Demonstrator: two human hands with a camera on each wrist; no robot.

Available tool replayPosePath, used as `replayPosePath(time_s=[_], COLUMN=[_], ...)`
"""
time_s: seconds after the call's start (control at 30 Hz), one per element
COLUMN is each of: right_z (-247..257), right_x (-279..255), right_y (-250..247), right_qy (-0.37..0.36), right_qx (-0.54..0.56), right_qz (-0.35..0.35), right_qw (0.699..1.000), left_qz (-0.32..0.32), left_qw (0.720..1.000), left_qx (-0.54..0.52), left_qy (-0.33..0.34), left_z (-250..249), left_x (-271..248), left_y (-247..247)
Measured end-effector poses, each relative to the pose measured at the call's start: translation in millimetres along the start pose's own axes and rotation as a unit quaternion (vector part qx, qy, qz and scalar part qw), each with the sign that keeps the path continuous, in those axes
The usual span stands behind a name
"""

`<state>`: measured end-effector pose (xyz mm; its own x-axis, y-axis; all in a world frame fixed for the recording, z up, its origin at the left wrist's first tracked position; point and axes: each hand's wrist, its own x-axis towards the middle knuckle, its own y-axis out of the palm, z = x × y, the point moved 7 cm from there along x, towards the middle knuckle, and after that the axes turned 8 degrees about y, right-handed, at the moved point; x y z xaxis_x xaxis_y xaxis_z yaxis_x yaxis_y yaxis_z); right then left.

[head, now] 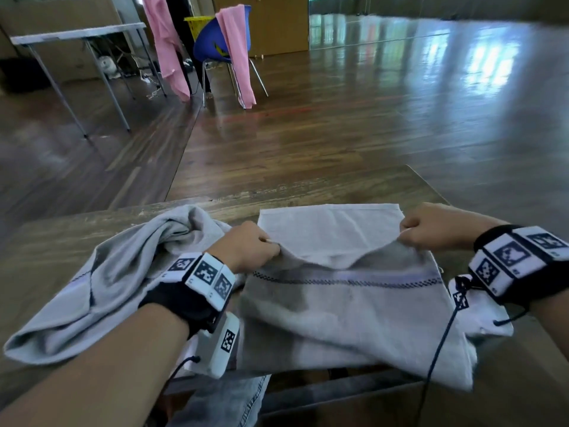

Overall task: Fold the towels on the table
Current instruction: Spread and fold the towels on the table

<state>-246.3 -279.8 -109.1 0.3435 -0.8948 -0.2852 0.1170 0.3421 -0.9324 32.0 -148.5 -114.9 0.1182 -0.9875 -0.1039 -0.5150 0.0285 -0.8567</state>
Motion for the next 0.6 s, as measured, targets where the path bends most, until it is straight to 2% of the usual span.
replayPosePath(time_s=[0.13,0.2,0.33,0.4,0.47,0.53,0.6], right_z=[-22.3,-28.9,-34.6,-36.0,-33.2,-24.6,-17.6], right_x=[8.7,16.5,34.8,44.6,56.3,65.2,67.4], right_y=[-24.4,-27.7,-27.3,-24.2,-15.4,-0.3,6.8], right_qy=[0.04,0.056,0.082,0.078,0.047,0.001,-0.019], right_qx=[0.135,0.158,0.141,0.129,0.125,0.106,0.083], right_qz=[-0.137,-0.178,-0.251,-0.261,-0.223,-0.147,-0.125], right_qw=[0.98,0.97,0.954,0.954,0.966,0.984,0.988], left_qz=[-0.166,-0.201,-0.203,-0.195,-0.141,-0.089,-0.084], left_qw=[0.986,0.979,0.979,0.981,0.99,0.995,0.996], left_qx=[-0.034,-0.041,-0.021,-0.015,0.02,0.03,0.032], left_qy=[-0.011,-0.007,0.006,0.012,0.018,0.013,0.015], left_z=[7.2,13.2,23.1,27.1,29.1,32.0,31.2], left_x=[16.1,28.1,55.6,68.3,79.4,83.8,81.0], left_y=[-31.3,-36.6,-33.5,-29.7,-19.7,-9.6,-9.0])
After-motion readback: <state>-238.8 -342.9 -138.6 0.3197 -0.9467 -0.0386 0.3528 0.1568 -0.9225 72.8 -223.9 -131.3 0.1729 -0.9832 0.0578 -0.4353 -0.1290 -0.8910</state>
